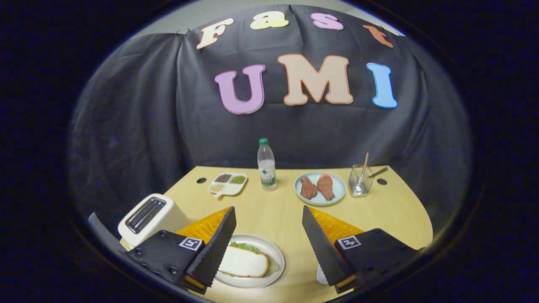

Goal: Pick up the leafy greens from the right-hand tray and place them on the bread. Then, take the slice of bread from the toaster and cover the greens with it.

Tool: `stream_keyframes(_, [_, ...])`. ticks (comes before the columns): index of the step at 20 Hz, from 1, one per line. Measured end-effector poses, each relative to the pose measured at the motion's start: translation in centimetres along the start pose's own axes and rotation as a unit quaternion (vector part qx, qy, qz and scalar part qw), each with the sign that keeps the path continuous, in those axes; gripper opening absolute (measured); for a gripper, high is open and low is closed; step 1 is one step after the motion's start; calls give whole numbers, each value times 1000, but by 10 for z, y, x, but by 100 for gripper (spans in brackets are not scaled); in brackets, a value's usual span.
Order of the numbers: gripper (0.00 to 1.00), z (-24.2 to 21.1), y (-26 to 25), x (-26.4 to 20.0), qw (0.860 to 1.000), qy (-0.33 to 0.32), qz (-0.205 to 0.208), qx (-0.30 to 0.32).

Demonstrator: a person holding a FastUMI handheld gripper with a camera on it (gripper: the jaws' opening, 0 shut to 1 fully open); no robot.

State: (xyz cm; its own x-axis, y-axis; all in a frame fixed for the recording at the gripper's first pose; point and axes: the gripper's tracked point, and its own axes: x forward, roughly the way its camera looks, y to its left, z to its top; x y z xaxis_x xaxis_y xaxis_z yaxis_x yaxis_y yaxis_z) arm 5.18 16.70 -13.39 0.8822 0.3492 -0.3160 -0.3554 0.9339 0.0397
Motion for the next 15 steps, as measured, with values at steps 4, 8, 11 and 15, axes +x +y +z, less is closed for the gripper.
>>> stream_keyframes(4, [99,69,-3,-32,997,-82,8,8])
stream_keyframes(8, [99,107,-16,-64,990,-142,7,17])
stream_keyframes(11, [99,118,-39,-84,986,-168,-20,4])
stream_keyframes(15, [99,128,-63,-111,981,-189,-42,12])
